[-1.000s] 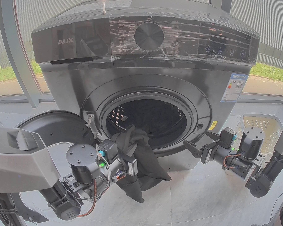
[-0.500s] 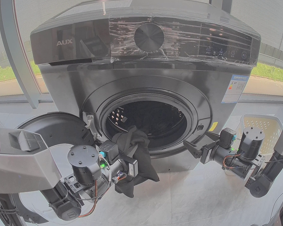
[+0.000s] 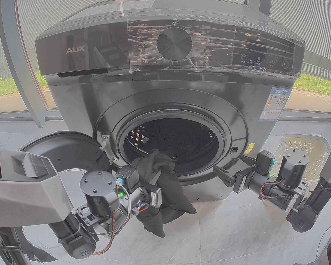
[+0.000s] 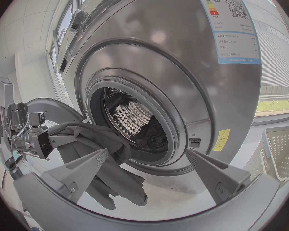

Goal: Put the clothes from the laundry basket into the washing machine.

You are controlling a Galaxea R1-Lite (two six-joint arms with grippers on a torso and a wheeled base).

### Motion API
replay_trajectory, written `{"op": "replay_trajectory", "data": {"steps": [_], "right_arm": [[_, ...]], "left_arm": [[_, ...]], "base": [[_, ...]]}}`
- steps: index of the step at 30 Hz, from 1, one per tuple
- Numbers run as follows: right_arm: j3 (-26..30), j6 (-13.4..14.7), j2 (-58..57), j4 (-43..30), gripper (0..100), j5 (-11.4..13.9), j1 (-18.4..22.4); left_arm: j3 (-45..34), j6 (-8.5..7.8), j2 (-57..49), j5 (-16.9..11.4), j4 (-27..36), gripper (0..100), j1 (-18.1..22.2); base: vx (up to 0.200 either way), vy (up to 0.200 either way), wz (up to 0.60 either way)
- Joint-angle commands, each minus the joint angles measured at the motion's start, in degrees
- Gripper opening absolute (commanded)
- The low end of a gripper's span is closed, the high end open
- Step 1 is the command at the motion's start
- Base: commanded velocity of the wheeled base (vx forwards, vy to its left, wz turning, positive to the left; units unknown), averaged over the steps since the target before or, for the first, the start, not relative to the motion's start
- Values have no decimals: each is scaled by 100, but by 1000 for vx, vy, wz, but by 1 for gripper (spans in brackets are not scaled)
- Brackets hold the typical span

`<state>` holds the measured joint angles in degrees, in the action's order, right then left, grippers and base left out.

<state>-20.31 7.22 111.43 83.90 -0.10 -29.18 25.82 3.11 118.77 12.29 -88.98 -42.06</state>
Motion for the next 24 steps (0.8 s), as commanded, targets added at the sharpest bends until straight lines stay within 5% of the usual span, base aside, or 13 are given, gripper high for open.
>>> {"op": "replay_trajectory", "data": {"steps": [1,10,18,22,24], "right_arm": [[1,-1,10,4,100,1,-8],[1,8,19,4,100,1,-8],[1,-1,10,4,100,1,-17],[-26,-1,-25,4,100,1,0],[-17,-1,-43,4,100,1,0]], "left_arm": [[-7,6,23,10,-23,0,-4],[-16,6,76,10,-23,0,-4],[-7,6,76,10,-23,0,-48],[274,32,216,-297,-23,0,-127],[565,-109,471,-394,-14,0,-136]], "base": [[0,0,0],[0,0,0],[150,0,0],[0,0,0],[0,0,0]]}}
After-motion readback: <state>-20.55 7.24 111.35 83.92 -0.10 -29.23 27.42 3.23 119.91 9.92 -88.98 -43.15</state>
